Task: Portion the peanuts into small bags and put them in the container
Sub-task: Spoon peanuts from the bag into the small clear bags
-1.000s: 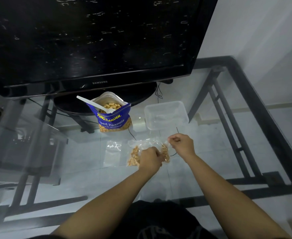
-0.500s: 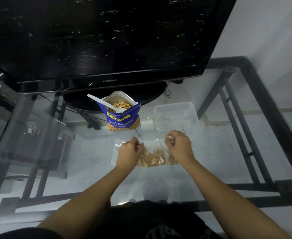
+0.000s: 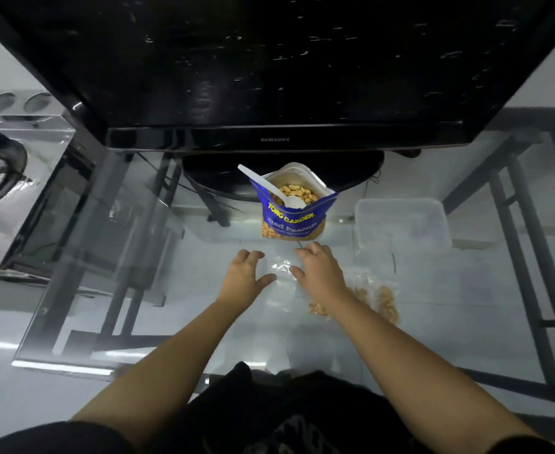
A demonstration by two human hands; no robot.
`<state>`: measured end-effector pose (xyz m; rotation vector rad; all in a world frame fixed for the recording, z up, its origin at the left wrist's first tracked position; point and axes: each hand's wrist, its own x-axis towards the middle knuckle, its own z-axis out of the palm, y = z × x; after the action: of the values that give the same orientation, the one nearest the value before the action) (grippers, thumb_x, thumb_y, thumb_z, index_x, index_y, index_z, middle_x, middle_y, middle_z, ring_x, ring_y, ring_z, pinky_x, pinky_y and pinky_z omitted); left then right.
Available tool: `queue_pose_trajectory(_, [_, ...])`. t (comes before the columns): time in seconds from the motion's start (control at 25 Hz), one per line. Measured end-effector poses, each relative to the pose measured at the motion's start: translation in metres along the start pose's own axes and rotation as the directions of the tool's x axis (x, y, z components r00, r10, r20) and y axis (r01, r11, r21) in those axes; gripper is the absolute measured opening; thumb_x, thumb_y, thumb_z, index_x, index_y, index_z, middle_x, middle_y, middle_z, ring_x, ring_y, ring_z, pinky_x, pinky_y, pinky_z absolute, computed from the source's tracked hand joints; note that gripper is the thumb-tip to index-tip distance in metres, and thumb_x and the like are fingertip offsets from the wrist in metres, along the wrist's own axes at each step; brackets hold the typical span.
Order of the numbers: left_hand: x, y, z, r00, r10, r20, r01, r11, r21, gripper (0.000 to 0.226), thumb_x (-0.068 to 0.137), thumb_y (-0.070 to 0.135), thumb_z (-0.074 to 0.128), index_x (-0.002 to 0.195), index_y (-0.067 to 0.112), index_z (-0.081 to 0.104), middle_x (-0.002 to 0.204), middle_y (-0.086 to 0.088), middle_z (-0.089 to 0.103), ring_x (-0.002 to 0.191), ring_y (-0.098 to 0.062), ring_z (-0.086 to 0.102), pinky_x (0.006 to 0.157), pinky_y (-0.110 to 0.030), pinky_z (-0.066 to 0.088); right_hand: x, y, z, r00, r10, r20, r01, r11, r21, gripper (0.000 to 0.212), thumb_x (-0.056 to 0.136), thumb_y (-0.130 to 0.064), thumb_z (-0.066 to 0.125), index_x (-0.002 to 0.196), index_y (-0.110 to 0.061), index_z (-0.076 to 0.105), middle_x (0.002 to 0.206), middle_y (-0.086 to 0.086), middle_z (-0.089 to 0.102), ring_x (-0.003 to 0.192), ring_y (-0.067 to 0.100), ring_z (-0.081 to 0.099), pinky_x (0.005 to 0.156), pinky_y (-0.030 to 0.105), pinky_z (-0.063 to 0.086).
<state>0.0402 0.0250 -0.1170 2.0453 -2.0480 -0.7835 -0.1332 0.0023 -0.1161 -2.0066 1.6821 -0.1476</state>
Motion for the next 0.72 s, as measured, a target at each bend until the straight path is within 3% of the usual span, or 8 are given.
queue_pose_trajectory(0.08, [-0.010,0.004,0.012,0.990,0.142,-0.005,-0.141,0.986,0.084,0.050,0.081,0.033,0.066,0.121,0.005,0.057,0.120,-0.018,0.059,0.106,-0.034,0.058,0.090,-0.039,0.049,0.004,0.000,0.002,1.000,0.010,0.010,-0.010,1.000,-0.028,0.046,0.089,-0.032,0.059,0.130,-0.012,0.050,0.130,0.009,0.048,0.121,0.026,0.041,0.094,0.033,0.042])
queue_pose_trajectory(0.2, [-0.029,-0.005,0.031,0.958,0.270,0.097,-0.286,0.929,0.237,0.052,0.089,0.042,0.040,0.119,0.005,0.061,0.122,-0.013,0.064,0.109,-0.032,0.063,0.083,-0.040,0.055,0.007,0.000,0.002,1.000,0.024,0.010,-0.024,1.000,0.004,0.042,0.087,-0.030,0.063,0.125,-0.013,0.056,0.127,0.007,0.052,0.119,0.025,0.043,0.092,0.033,0.043])
queue_pose_trajectory(0.32, [-0.040,-0.015,0.037,0.963,0.239,0.121,-0.267,0.905,0.333,0.061,0.100,0.040,0.009,0.127,0.012,0.055,0.132,-0.004,0.058,0.121,-0.022,0.056,0.089,-0.033,0.051,0.007,-0.001,0.002,1.000,0.020,0.011,-0.020,1.000,0.009,0.033,0.088,-0.027,0.061,0.118,-0.013,0.061,0.122,0.006,0.054,0.115,0.023,0.045,0.088,0.030,0.042])
queue_pose_trajectory(0.48, [-0.041,-0.016,0.039,0.962,0.218,0.166,-0.261,0.913,0.313,0.063,0.100,0.039,0.004,0.130,0.011,0.053,0.135,-0.004,0.055,0.124,-0.021,0.052,0.093,-0.034,0.049,0.006,-0.007,-0.001,0.998,-0.030,0.051,0.032,0.999,-0.042,0.021,0.091,-0.023,0.057,0.109,-0.012,0.062,0.116,0.006,0.057,0.110,0.022,0.048,0.083,0.028,0.043])
queue_pose_trajectory(0.64, [-0.040,-0.019,0.041,0.957,0.196,0.214,-0.254,0.923,0.291,0.063,0.100,0.039,0.004,0.131,0.010,0.050,0.137,-0.006,0.053,0.127,-0.021,0.048,0.095,-0.035,0.047,-0.003,-0.016,-0.007,0.997,-0.012,0.072,-0.001,0.983,0.181,0.011,0.091,-0.015,0.056,0.102,-0.012,0.055,0.101,0.008,0.065,0.095,0.024,0.061,0.073,0.027,0.045])
queue_pose_trajectory(0.72, [-0.042,-0.016,0.036,0.963,0.208,0.169,-0.257,0.896,0.362,0.065,0.099,0.042,0.000,0.137,0.010,0.043,0.144,-0.006,0.044,0.135,-0.019,0.032,0.102,-0.036,0.042,-0.007,-0.023,-0.011,0.992,0.089,0.087,-0.114,0.930,0.349,0.021,0.089,-0.015,0.060,0.107,-0.013,0.051,0.100,0.007,0.067,0.090,0.021,0.063,0.075,0.026,0.047])
